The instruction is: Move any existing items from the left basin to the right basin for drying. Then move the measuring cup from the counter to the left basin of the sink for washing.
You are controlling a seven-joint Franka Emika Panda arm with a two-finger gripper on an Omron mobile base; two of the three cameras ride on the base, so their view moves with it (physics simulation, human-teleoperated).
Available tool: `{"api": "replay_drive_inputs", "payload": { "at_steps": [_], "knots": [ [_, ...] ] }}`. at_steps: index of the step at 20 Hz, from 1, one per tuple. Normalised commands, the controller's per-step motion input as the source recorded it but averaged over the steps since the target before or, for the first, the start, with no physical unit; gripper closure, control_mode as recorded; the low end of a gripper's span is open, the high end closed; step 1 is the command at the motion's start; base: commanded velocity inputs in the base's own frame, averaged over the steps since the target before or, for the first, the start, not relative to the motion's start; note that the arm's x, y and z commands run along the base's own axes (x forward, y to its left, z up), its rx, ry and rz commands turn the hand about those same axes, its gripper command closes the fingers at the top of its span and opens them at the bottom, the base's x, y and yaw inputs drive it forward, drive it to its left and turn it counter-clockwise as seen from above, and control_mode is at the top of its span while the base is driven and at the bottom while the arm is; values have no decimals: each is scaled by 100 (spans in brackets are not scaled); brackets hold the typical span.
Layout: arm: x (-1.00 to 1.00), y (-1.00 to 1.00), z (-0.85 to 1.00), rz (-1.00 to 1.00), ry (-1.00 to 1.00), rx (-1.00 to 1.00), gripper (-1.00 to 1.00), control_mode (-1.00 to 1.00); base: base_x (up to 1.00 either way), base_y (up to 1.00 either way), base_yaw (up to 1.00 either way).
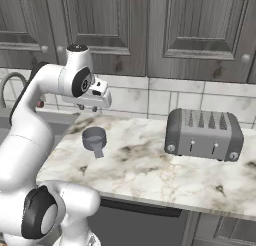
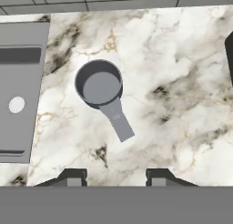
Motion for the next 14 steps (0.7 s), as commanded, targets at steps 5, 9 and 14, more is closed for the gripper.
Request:
{"api": "replay_drive_inputs", "payload": {
  "at_steps": [5,9,14],
  "knots": [
    [0,0,-3,0,-1,-1,-100,100,0,0,0],
    [0,0,0,0,0,0,-100,100,0,0,0],
    [0,0,0,0,0,0,-100,100,8,0,0]
  ]
}}
